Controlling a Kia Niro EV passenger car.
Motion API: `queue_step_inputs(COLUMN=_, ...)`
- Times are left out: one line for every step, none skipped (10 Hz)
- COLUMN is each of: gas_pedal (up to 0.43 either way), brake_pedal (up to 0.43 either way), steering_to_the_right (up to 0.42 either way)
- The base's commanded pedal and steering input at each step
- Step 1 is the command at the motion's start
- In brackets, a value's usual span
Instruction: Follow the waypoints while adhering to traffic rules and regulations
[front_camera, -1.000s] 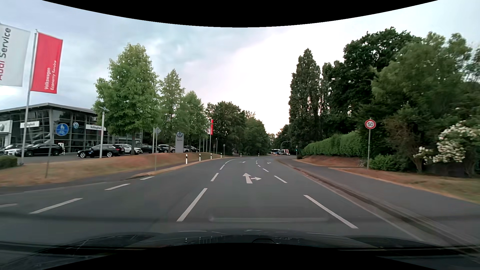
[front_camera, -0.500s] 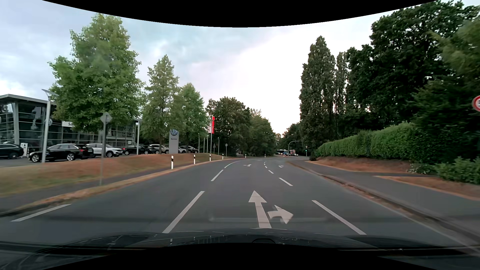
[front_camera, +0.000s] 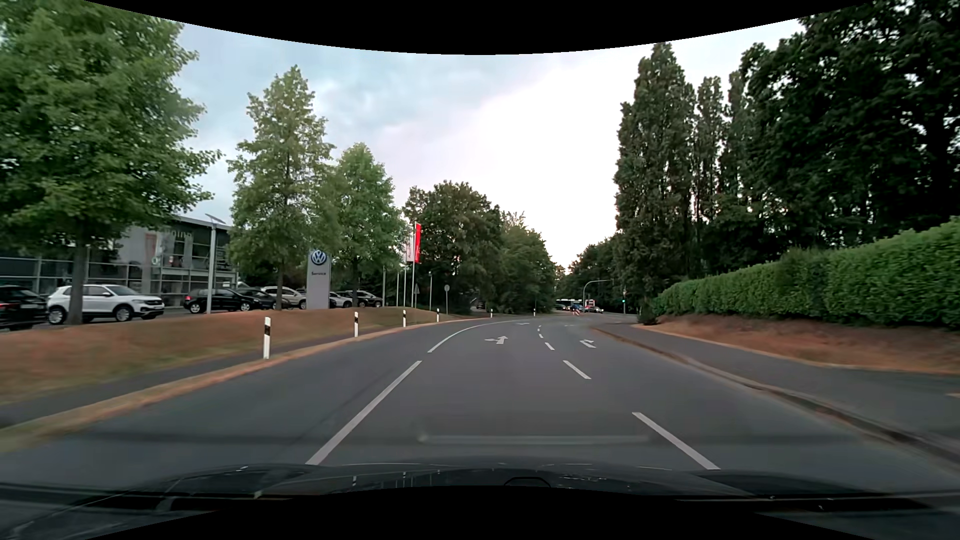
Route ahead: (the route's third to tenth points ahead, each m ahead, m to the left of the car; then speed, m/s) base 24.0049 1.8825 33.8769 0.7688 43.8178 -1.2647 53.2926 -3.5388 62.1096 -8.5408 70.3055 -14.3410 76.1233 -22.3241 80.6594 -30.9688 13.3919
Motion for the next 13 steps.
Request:
queue_step_inputs(gas_pedal=0.067, brake_pedal=0.000, steering_to_the_right=0.012)
queue_step_inputs(gas_pedal=0.067, brake_pedal=0.000, steering_to_the_right=0.012)
queue_step_inputs(gas_pedal=0.067, brake_pedal=0.000, steering_to_the_right=0.013)
queue_step_inputs(gas_pedal=0.067, brake_pedal=0.000, steering_to_the_right=0.012)
queue_step_inputs(gas_pedal=0.067, brake_pedal=0.000, steering_to_the_right=0.011)
queue_step_inputs(gas_pedal=0.059, brake_pedal=0.000, steering_to_the_right=0.009)
queue_step_inputs(gas_pedal=0.059, brake_pedal=0.000, steering_to_the_right=0.007)
queue_step_inputs(gas_pedal=0.059, brake_pedal=0.000, steering_to_the_right=0.007)
queue_step_inputs(gas_pedal=0.059, brake_pedal=0.000, steering_to_the_right=0.008)
queue_step_inputs(gas_pedal=0.059, brake_pedal=0.000, steering_to_the_right=0.008)
queue_step_inputs(gas_pedal=0.059, brake_pedal=0.000, steering_to_the_right=0.009)
queue_step_inputs(gas_pedal=0.047, brake_pedal=0.000, steering_to_the_right=0.011)
queue_step_inputs(gas_pedal=0.039, brake_pedal=0.000, steering_to_the_right=0.012)
